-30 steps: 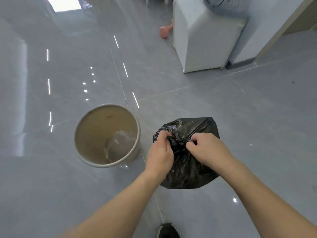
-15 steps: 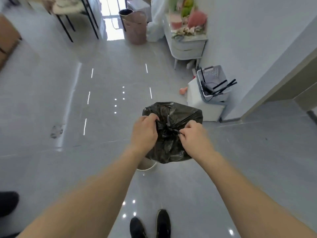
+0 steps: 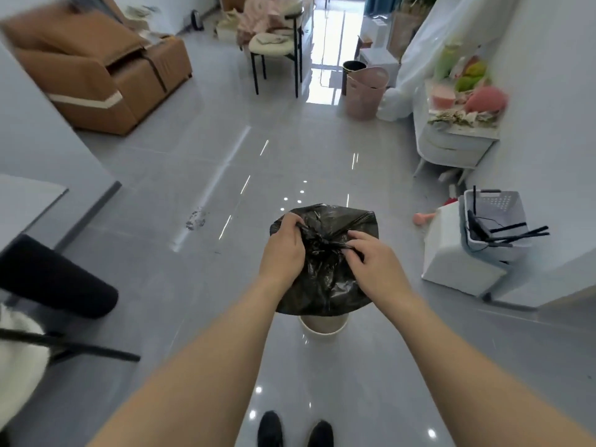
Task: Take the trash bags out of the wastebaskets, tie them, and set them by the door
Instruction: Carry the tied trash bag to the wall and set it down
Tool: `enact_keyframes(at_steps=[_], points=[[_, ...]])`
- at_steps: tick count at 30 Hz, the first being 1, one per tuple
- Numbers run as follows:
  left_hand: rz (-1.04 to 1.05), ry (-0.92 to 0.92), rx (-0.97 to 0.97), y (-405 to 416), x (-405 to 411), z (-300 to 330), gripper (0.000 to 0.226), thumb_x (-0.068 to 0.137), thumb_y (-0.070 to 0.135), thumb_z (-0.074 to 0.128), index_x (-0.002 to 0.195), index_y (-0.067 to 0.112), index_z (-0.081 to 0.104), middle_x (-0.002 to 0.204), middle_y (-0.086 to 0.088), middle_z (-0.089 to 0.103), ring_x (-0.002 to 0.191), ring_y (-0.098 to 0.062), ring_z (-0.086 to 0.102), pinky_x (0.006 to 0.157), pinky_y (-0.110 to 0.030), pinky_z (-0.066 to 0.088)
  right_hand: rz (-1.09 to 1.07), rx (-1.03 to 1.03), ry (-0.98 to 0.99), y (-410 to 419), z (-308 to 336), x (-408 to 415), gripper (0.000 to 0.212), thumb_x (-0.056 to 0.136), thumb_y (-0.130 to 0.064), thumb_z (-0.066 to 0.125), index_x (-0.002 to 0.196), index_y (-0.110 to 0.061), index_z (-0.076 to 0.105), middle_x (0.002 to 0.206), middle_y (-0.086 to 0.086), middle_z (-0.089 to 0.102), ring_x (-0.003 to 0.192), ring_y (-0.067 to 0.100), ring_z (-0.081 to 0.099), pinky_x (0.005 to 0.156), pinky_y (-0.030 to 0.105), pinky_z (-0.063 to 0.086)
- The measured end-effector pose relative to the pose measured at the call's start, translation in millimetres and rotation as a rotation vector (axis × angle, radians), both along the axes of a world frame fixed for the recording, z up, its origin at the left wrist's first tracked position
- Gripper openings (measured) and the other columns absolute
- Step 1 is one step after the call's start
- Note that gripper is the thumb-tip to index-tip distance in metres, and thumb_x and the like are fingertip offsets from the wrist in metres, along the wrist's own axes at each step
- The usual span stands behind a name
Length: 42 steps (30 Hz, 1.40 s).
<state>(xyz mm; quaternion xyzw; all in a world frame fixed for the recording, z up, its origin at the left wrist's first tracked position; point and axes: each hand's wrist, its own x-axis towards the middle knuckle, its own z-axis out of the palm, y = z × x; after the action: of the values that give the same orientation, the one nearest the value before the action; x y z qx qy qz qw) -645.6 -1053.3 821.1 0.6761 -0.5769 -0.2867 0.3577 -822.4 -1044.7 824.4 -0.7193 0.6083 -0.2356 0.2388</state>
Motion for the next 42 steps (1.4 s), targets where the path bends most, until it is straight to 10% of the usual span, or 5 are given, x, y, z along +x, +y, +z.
enact_keyframes(at_steps=[13, 17, 33, 42], points=[[0.675, 0.084, 0.096, 119, 152, -4, 0.024, 0.1, 0.019, 0.028, 0.1, 0.023, 0.051, 0.086, 0.0, 0.058, 0.075, -0.015, 0.053, 0.059, -0.027, 0.033, 0.564, 0.165, -0.123, 33, 6, 185, 0.024, 0.095, -0.026, 0.054, 0.114, -0.025, 0.071, 0.106, -0.017, 0.065, 0.095, -0.001, 0.052, 0.077, 0.005, 0.033], [0.914, 0.096, 0.13, 195, 195, 6, 0.024, 0.099, 0.018, 0.028, 0.096, 0.025, 0.051, 0.086, -0.005, 0.06, 0.074, -0.02, 0.054, 0.057, -0.031, 0.035, 0.805, 0.188, -0.147, 70, 2, 253, 0.023, 0.094, -0.023, 0.057, 0.11, -0.025, 0.072, 0.103, -0.014, 0.068, 0.097, 0.003, 0.057, 0.085, 0.017, 0.038], [1.728, 0.239, 0.088, 594, 233, 11, 0.027, 0.1, 0.014, 0.032, 0.093, 0.023, 0.056, 0.065, 0.003, 0.047, 0.059, -0.016, 0.042, 0.056, -0.03, 0.035, 1.626, 0.132, -0.117, 410, 15, 416, 0.022, 0.095, -0.023, 0.053, 0.105, -0.019, 0.072, 0.108, -0.005, 0.071, 0.103, 0.013, 0.061, 0.089, 0.026, 0.044], [1.818, 0.218, 0.096, 739, 260, 25, 0.027, 0.102, 0.016, 0.029, 0.096, 0.02, 0.055, 0.068, 0.001, 0.047, 0.059, -0.013, 0.042, 0.052, -0.029, 0.029, 1.769, 0.127, -0.133, 556, 21, 468, 0.024, 0.096, -0.025, 0.051, 0.108, -0.019, 0.071, 0.11, -0.005, 0.07, 0.102, 0.013, 0.06, 0.086, 0.024, 0.044]])
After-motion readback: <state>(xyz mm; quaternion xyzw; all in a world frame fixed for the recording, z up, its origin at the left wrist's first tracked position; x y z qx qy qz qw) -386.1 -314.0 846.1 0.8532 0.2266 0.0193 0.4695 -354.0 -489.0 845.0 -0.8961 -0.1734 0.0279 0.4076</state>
